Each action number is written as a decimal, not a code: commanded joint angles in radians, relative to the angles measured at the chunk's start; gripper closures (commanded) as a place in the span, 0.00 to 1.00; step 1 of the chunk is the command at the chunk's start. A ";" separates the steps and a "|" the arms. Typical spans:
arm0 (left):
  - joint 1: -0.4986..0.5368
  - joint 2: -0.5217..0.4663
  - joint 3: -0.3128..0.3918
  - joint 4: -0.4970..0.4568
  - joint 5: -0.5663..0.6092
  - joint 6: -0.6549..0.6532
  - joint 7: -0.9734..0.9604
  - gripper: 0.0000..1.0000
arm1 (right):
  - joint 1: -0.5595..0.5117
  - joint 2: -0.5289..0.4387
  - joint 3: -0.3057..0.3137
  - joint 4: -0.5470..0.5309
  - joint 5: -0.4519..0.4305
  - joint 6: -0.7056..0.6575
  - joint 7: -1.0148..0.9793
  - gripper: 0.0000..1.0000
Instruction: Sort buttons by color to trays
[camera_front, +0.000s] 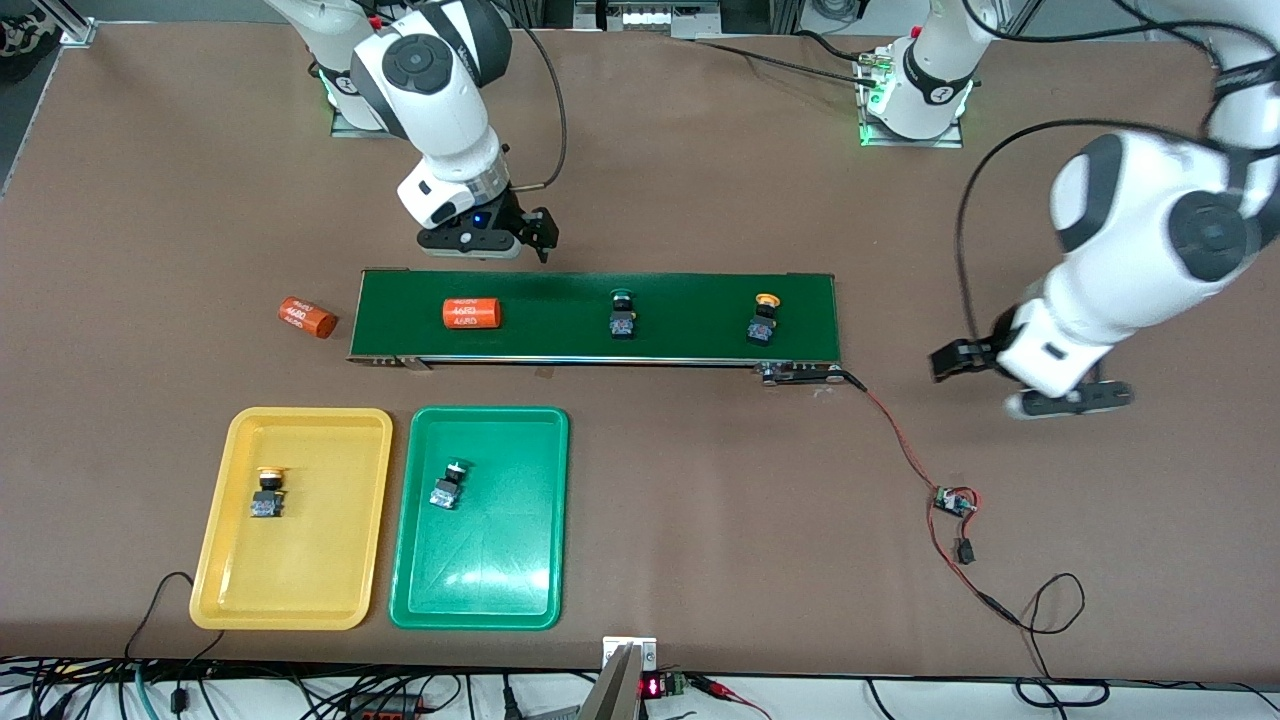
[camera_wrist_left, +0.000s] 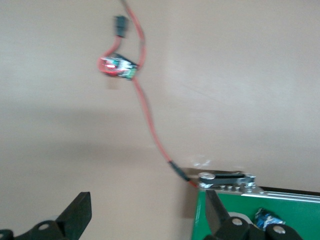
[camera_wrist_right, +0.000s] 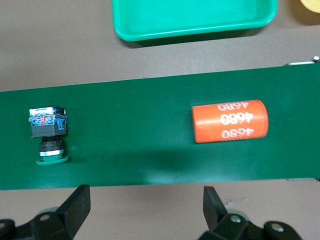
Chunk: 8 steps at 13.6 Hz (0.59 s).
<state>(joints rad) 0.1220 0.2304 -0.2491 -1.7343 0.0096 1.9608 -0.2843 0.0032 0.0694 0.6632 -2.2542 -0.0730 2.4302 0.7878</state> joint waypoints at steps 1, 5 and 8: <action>-0.018 0.004 0.025 0.151 0.084 -0.164 0.054 0.00 | 0.030 0.052 -0.002 0.028 -0.042 0.003 0.027 0.00; -0.019 -0.020 0.135 0.212 0.055 -0.266 0.247 0.00 | 0.040 0.089 -0.002 0.028 -0.076 0.004 0.054 0.00; -0.021 -0.051 0.195 0.251 -0.009 -0.390 0.246 0.00 | 0.049 0.122 -0.002 0.028 -0.100 0.033 0.094 0.00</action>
<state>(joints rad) 0.1187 0.2033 -0.0862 -1.5191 0.0337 1.6495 -0.0576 0.0412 0.1566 0.6632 -2.2421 -0.1439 2.4386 0.8299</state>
